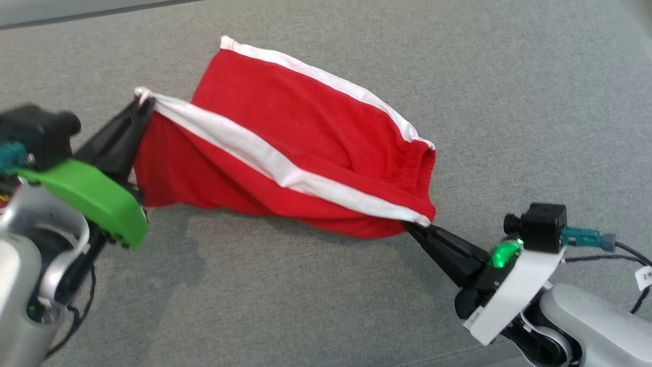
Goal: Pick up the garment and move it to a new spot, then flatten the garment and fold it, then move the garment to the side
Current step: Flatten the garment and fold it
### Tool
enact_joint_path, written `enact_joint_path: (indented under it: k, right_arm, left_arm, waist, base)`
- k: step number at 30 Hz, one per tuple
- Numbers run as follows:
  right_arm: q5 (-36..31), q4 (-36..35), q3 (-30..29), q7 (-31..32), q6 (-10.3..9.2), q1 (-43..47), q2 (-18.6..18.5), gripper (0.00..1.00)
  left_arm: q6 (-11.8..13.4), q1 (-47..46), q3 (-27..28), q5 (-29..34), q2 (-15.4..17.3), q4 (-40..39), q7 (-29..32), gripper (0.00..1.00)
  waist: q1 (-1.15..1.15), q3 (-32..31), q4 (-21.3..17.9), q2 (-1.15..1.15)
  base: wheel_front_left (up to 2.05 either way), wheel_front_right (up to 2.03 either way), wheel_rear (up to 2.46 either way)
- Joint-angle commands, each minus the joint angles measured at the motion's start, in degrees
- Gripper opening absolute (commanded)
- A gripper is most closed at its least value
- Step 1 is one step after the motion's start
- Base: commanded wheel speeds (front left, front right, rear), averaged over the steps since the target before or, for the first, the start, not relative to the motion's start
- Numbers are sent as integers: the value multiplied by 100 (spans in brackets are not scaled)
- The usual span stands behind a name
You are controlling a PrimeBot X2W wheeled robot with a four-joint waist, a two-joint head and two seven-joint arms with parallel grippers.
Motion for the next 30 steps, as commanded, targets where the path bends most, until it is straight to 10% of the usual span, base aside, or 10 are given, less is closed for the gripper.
enact_joint_path:
  k: [1,14,30]
  right_arm:
    - [145,44,28,-16,-6,-261,149,0]
    - [877,883,220,-398,-5,-1417,1048,0]
    - [1039,1220,-385,-425,-5,-1624,1794,0]
  left_arm:
    - [-100,-393,-37,47,108,99,256,0]
    - [-665,-2916,-702,280,11,1580,1865,0]
    - [-737,-3853,-1004,728,-119,3250,1774,0]
  waist:
    - [1,429,-429,59]
    - [1,998,-1075,59]
    - [1,1176,-1394,59]
  base:
    - [0,0,0]
    - [0,0,0]
    - [0,0,0]
